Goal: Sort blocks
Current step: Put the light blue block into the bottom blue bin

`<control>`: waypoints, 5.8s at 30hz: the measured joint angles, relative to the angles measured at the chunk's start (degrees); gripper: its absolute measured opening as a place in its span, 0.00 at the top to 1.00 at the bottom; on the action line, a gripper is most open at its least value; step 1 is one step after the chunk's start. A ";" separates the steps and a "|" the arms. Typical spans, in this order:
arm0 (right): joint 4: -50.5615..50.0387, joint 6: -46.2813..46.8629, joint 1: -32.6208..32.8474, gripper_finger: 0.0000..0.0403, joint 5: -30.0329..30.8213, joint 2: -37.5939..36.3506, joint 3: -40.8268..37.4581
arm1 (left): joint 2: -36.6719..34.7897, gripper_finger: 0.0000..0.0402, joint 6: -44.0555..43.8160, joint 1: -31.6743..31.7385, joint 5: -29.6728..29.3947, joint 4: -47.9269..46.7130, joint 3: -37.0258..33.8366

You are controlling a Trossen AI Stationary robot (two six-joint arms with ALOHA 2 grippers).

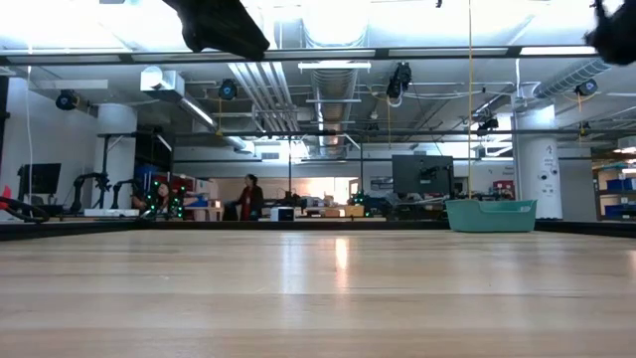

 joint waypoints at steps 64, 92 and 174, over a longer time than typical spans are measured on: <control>41.08 -5.72 -7.14 0.79 1.00 -1.61 -19.56 | 0.00 0.62 5.34 0.72 6.41 4.73 0.00; 71.62 -51.00 -36.42 0.79 -40.47 10.95 9.59 | 3.38 0.62 27.41 -0.38 31.82 25.03 0.15; 67.57 -57.89 -42.51 0.74 -56.65 22.06 21.69 | 3.82 0.92 28.43 -1.33 35.72 19.85 3.66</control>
